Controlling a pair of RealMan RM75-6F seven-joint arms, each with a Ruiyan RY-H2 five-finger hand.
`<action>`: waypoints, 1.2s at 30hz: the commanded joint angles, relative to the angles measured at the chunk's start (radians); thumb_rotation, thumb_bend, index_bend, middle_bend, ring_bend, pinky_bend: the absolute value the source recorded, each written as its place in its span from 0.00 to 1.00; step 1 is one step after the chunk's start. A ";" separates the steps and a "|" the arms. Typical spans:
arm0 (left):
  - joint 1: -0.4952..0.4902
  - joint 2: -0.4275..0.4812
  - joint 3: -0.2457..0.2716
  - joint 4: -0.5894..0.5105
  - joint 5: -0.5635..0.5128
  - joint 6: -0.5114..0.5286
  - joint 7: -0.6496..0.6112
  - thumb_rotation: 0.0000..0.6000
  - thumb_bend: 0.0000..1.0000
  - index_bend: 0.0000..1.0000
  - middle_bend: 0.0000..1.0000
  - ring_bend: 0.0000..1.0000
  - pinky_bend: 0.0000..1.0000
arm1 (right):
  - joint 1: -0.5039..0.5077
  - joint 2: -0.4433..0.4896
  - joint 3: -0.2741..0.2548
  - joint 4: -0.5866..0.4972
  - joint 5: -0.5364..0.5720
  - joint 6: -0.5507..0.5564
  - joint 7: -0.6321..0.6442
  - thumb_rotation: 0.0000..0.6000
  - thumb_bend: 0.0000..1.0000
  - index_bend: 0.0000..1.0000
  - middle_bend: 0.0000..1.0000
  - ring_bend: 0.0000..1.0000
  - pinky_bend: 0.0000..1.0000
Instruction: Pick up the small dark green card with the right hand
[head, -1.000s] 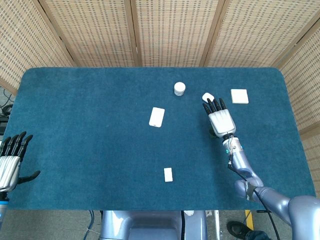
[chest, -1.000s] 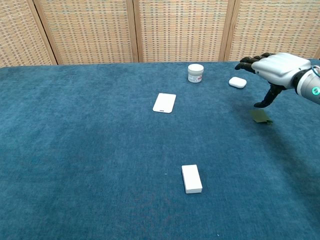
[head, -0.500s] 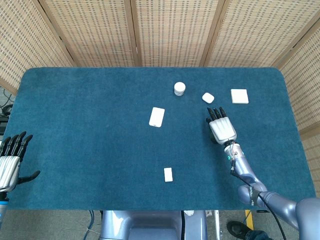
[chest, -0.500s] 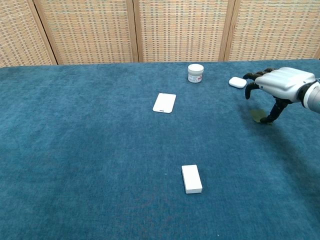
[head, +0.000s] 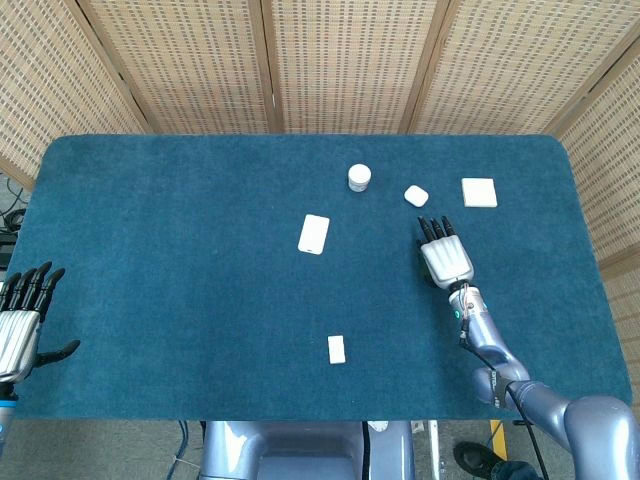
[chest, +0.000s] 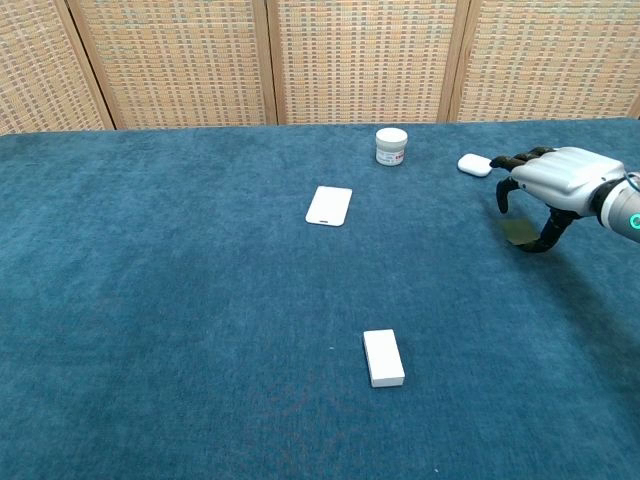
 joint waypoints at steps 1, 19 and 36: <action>0.000 0.000 0.000 -0.001 0.000 0.001 -0.001 1.00 0.00 0.00 0.00 0.00 0.00 | 0.004 -0.020 -0.007 0.041 -0.020 0.008 0.019 1.00 0.26 0.35 0.00 0.00 0.00; -0.001 0.001 0.000 -0.002 -0.002 0.001 -0.002 1.00 0.00 0.00 0.00 0.00 0.00 | 0.014 -0.072 -0.014 0.169 -0.061 -0.015 0.099 1.00 0.41 0.41 0.01 0.00 0.00; -0.002 0.004 0.003 -0.005 0.002 0.000 -0.005 1.00 0.00 0.00 0.00 0.00 0.00 | 0.011 -0.043 -0.025 0.140 -0.083 -0.053 0.125 1.00 0.46 0.54 0.02 0.00 0.00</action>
